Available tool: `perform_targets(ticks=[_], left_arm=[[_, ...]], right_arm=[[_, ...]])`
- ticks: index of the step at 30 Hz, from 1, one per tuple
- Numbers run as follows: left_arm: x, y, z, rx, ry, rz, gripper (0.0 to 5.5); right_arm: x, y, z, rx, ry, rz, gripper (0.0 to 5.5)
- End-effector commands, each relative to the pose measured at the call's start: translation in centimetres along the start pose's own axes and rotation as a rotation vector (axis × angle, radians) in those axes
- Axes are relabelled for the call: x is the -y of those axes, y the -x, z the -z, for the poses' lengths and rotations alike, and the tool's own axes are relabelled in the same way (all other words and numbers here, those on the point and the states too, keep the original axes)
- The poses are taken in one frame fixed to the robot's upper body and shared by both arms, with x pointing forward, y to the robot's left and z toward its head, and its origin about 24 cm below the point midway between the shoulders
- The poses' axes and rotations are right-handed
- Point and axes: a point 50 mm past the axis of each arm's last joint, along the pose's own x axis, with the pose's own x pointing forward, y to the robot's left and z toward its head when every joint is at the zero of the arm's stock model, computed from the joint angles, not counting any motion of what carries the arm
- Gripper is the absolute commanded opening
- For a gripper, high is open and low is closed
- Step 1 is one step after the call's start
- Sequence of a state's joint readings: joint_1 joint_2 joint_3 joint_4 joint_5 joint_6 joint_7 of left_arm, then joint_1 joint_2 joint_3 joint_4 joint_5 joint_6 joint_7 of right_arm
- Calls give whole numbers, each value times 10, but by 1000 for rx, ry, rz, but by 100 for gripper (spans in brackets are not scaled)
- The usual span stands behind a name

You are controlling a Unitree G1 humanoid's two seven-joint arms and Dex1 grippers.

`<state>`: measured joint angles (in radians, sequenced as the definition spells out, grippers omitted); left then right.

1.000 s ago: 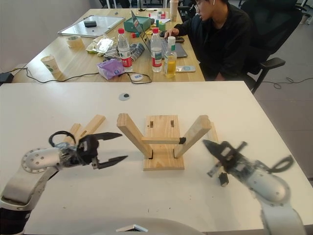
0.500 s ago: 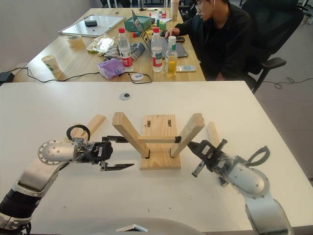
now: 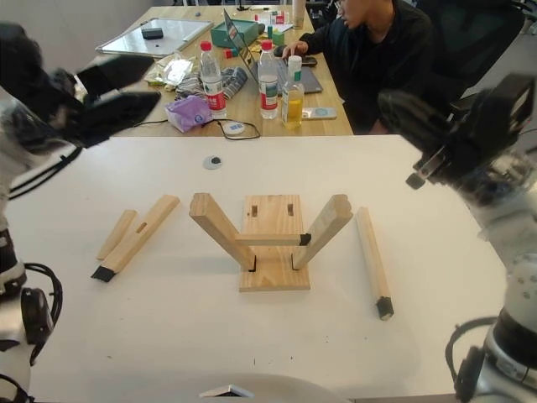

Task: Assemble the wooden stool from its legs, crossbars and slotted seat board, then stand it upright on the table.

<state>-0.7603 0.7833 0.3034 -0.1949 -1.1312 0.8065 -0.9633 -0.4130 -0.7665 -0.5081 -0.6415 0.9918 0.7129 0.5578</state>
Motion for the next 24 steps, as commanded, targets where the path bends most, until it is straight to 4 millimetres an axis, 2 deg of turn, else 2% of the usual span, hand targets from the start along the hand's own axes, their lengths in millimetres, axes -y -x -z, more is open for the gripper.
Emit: perform_targets(ticks=[1,3,5,8,10,12,14,15,16,19,21,24], left_arm=[[13,-12,-51,104,-36,102,381],[20,-17,-45,80,-20,127,381],[23,-20,-27,43,35,129,381],[32,-22,34,-148,120,115,381],[43,-19,97,-254,265,91,381],[64,-14,150,-362,375,105,381],[84,-4,192,-495,380,132,381],[86,-1,203,-526,374,133,381],[85,1,208,-540,363,127,381],[69,1,205,-514,323,91,381],[58,1,195,-481,295,74,381],[31,5,175,-453,207,10,381]], right_arm=[[-2,-8,-26,33,32,-52,0],[-4,-7,-24,12,23,-58,0],[-11,-5,-10,-66,5,-75,0],[-36,4,35,-311,-8,-152,0],[-61,19,80,-518,-85,-226,0],[-85,38,120,-672,-147,-280,0],[-90,47,140,-720,-134,-259,0],[-87,48,143,-713,-120,-231,0],[-82,47,142,-693,-113,-199,0],[-72,44,138,-647,-83,-153,0],[-68,39,130,-598,-81,-144,0],[-53,26,106,-456,-82,-88,0]])
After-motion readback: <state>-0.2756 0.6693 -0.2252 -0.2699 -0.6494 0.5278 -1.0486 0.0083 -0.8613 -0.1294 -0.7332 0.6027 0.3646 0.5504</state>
